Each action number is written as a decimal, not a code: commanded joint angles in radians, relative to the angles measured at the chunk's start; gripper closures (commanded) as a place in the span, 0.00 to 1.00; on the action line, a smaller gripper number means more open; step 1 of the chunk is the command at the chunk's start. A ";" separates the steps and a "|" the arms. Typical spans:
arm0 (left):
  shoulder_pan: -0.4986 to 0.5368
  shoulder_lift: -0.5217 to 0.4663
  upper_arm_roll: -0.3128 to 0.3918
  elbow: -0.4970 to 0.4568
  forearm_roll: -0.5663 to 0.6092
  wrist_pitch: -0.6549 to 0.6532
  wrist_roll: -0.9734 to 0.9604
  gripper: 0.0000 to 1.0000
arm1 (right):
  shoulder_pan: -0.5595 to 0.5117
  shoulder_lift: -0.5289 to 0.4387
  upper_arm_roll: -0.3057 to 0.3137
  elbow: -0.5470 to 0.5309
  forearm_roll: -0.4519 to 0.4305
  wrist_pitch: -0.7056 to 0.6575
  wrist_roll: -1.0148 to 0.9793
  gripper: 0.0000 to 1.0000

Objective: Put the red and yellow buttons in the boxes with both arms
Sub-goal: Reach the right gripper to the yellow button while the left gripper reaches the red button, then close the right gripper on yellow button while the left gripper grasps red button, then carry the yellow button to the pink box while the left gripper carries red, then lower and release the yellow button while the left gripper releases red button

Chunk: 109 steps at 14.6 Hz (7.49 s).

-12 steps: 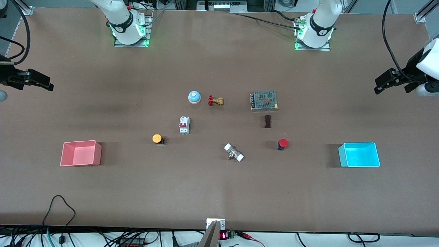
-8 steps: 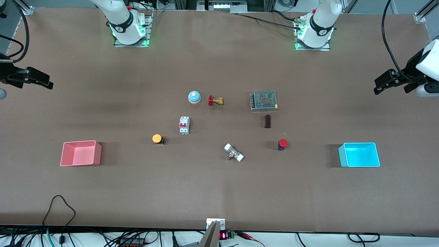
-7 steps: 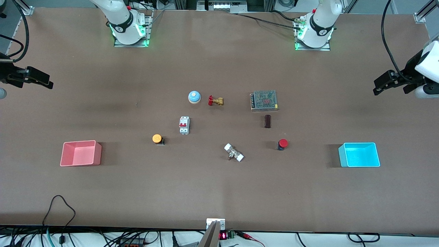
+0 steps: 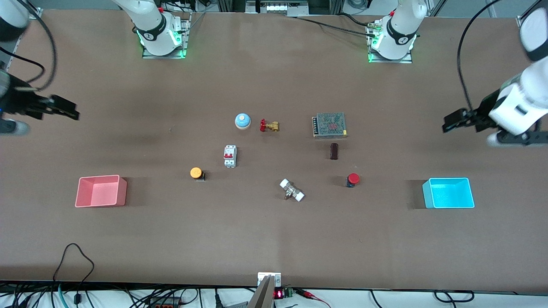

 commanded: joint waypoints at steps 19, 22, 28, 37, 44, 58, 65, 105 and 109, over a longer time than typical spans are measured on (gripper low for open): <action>-0.261 0.462 0.000 0.017 -0.061 0.553 -0.319 0.00 | 0.337 0.532 0.003 0.009 0.089 0.549 0.241 0.00; -0.281 0.477 0.000 0.003 -0.054 0.561 -0.330 0.00 | 0.335 0.544 0.003 0.005 0.094 0.564 0.241 0.00; -0.299 0.502 0.001 -0.004 -0.048 0.563 -0.338 0.08 | 0.332 0.551 0.003 0.000 0.097 0.561 0.244 0.01; -0.298 0.506 0.006 -0.004 -0.046 0.563 -0.338 0.59 | 0.334 0.572 0.003 0.002 0.098 0.562 0.244 0.15; -0.260 0.454 0.012 0.002 -0.044 0.546 -0.332 0.74 | 0.334 0.577 0.003 0.008 0.100 0.569 0.244 0.56; 0.038 0.353 0.012 0.059 -0.044 0.371 0.074 0.74 | 0.247 0.495 -0.127 0.054 0.078 0.549 0.170 0.77; 0.175 0.382 0.014 0.057 -0.043 0.375 0.335 0.74 | 0.084 0.502 -0.157 0.164 0.080 0.349 -0.034 0.77; 0.018 0.105 -0.002 0.083 0.098 0.084 0.028 0.07 | -0.014 0.523 -0.148 0.164 0.100 0.458 -0.218 0.00; 0.027 0.034 0.001 0.085 0.098 -0.008 0.112 0.06 | -0.005 0.353 -0.129 0.166 0.098 0.299 -0.217 0.00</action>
